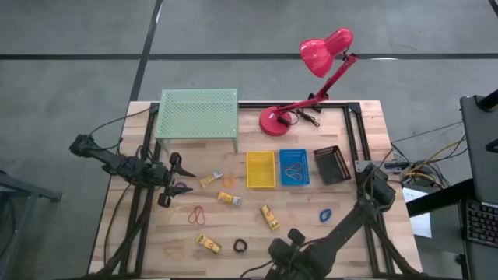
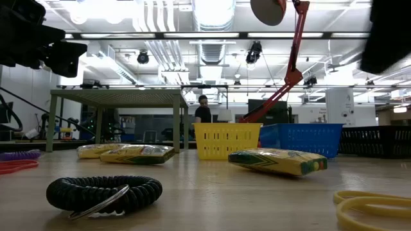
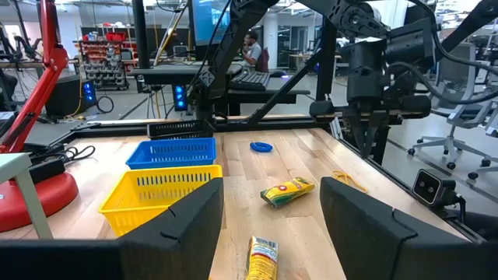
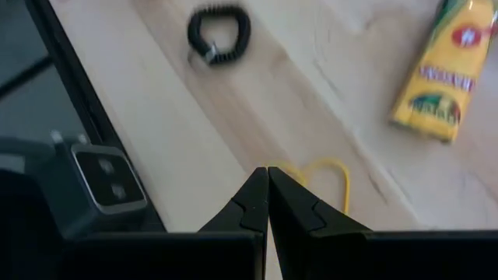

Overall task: Pick & Place Office Desk Supplies
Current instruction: Put the bottom right yellow rubber band into the blue basket

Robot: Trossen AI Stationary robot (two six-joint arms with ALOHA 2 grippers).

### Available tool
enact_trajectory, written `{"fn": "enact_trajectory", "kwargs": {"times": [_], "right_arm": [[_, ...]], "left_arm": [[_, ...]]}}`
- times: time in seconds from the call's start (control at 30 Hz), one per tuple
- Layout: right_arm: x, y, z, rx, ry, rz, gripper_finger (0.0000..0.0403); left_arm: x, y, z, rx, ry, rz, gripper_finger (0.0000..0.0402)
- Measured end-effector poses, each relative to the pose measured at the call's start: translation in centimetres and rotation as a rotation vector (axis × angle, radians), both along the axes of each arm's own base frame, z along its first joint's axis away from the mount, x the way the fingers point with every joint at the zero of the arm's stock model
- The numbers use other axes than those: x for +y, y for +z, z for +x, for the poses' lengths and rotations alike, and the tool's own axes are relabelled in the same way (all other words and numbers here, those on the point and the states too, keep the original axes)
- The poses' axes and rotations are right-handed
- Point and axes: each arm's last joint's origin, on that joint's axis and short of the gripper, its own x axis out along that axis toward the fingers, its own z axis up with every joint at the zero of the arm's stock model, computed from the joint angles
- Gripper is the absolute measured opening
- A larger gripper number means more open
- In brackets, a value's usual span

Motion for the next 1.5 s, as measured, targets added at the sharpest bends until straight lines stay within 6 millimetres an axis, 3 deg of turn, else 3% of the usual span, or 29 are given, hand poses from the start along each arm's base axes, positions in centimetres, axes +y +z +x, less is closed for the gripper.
{"fn": "enact_trajectory", "kwargs": {"times": [0.3,0.47,0.77,1.17,1.5], "right_arm": [[0.1,-0.3,-0.9,0.095,-0.01,0.025,0.0018],[0.1,-0.4,-1.2,0.104,-0.021,0.02,0.0065],[-0.1,-1.9,-2.0,0.154,0.122,-0.079,0.0142],[-0.3,-4.3,-2.8,0.165,0.155,-0.098,0.0151],[-0.5,-4.8,-3.1,0.177,0.161,-0.112,0.0151]], "left_arm": [[0.0,0.0,0.0,0.0,0.0,0.0,0.0219],[0.0,0.0,0.0,0.0,0.0,0.0,0.0219],[0.0,0.0,0.0,0.0,0.0,0.0,0.0219],[0.0,0.0,0.0,0.0,0.0,0.0,0.0219],[0.0,0.0,0.0,0.0,0.0,0.0,0.0219]]}}
